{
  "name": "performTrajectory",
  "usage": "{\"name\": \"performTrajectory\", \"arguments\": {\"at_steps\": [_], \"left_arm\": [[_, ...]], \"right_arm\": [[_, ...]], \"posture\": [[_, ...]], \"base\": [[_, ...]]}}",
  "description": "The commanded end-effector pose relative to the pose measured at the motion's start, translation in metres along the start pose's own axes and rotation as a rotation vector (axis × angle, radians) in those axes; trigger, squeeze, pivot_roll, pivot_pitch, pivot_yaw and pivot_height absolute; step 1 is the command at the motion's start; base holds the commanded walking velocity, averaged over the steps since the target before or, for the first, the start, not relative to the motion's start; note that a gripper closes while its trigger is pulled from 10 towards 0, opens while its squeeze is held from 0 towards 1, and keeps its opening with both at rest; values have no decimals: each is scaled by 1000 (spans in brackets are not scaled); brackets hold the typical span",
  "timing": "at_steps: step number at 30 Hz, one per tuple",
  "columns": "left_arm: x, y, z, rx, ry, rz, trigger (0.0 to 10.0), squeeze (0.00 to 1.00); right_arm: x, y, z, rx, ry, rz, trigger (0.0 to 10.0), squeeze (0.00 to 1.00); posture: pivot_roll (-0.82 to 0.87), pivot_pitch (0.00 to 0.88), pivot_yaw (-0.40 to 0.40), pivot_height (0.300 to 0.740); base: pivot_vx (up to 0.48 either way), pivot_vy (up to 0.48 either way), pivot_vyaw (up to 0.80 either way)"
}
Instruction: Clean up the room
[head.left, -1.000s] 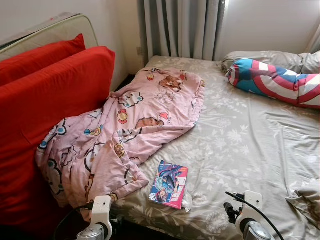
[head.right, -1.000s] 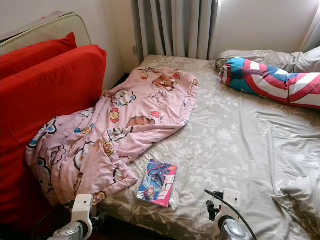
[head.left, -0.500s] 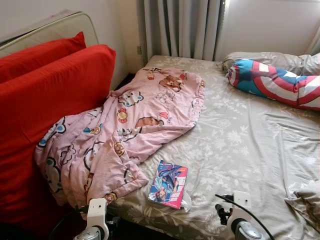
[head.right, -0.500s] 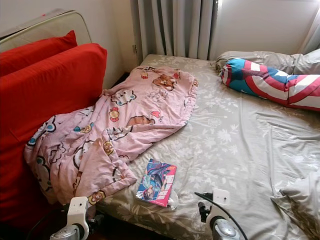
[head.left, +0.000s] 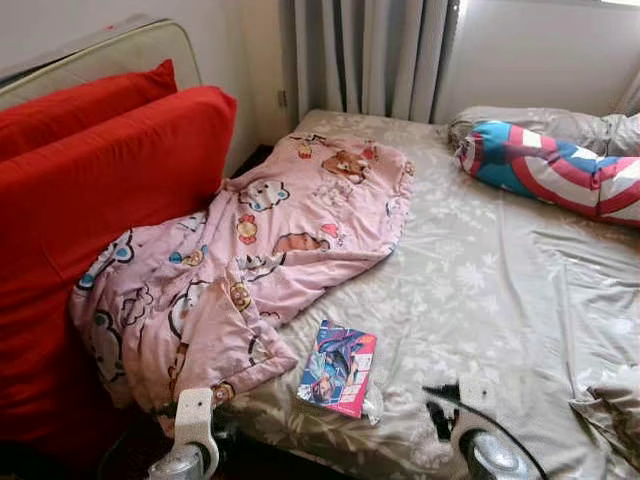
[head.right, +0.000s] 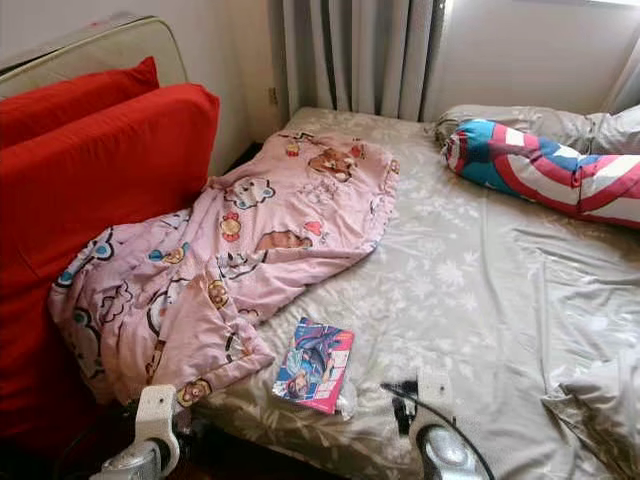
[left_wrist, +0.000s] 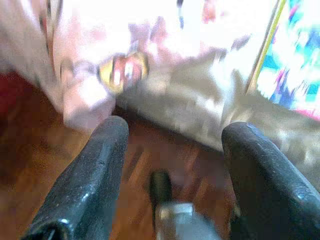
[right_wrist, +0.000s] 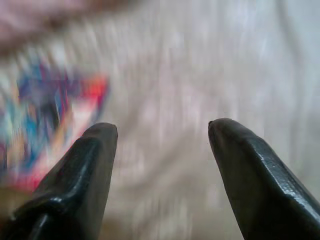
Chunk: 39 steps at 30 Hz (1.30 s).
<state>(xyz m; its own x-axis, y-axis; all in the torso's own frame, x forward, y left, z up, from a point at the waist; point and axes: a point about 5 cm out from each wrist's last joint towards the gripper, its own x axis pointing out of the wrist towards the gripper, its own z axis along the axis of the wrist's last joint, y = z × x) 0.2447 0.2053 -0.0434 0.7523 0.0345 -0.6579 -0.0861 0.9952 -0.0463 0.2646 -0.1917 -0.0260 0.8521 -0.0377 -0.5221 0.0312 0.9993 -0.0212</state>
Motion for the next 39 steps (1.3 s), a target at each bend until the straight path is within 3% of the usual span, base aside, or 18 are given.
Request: {"name": "performTrajectory", "arguments": {"at_steps": [1, 2, 4, 12, 16, 18, 21, 24, 25, 26, 27, 29, 35, 39], "left_arm": [[1, 3, 7, -11, -34, 6, 10000, 0], [1, 3, 10, -12, -47, 5, 10000, 0], [1, 3, 11, -22, -51, 6, 10000, 0], [0, 6, 11, -43, -73, 24, 10000, 0], [-1, 9, 10, -45, -79, 28, 10000, 0], [-1, 11, 9, -49, -74, 36, 10000, 0], [-2, 12, 8, -47, -68, 34, 10000, 0], [-2, 12, 5, -27, -46, 31, 10000, 0], [-2, 12, 5, -27, -46, 31, 10000, 0], [-2, 13, 1, -16, -28, 35, 10000, 0], [-3, 14, -3, -11, -10, 41, 10000, 0], [-4, 14, -4, -13, -3, 45, 10000, 0], [-6, 17, -17, 43, 64, 51, 10000, 0], [-6, 13, -20, 16, 90, 49, 10000, 0]], "right_arm": [[-1, -12, 14, -49, -104, -10, 10000, 0], [-4, -33, 22, -61, -169, -45, 10000, 0], [-7, -42, 25, -12, -212, -56, 10000, 0], [-20, -42, 12, -80, -278, -19, 10000, 0], [-29, -41, -15, -77, -191, -13, 10000, 0], [-38, -42, -53, 6, 9, -49, 10000, 0], [-43, -40, -67, -57, 95, -33, 10000, 0], [-56, -44, -97, -2, 271, -98, 10000, 0], [-56, -44, -97, -2, 271, -98, 10000, 0], [-64, -50, -109, 42, 345, -172, 10000, 0], [-66, -54, -112, 122, 368, -226, 10000, 0], [-64, -54, -110, 135, 369, -231, 10000, 0], [-49, -26, -98, 171, 351, -103, 10000, 0], [-56, -35, -104, 202, 355, -118, 10000, 0]], "posture": [[-22, 0, -18, 740], [-34, 0, -23, 740], [-36, 0, -26, 740], [-36, 0, -39, 740], [-44, 0, -43, 740], [-32, 0, -34, 740], [-34, 0, -31, 740], [-6, 0, -16, 740], [-6, 0, -16, 740], [-13, 0, -6, 740], [-6, 0, -6, 740], [5, 0, -8, 740], [1, 0, 4, 740], [9, 0, 12, 740]], "base": [[0, 0, 0], [0, 0, 0], [0, 0, 0], [0, 0, 0], [0, 0, 0], [0, 0, 0], [0, 0, 0], [0, 0, 0], [0, 0, 0], [0, 0, 0], [0, 0, 0], [0, 0, 0], [0, 0, 0], [0, 0, 0]]}}
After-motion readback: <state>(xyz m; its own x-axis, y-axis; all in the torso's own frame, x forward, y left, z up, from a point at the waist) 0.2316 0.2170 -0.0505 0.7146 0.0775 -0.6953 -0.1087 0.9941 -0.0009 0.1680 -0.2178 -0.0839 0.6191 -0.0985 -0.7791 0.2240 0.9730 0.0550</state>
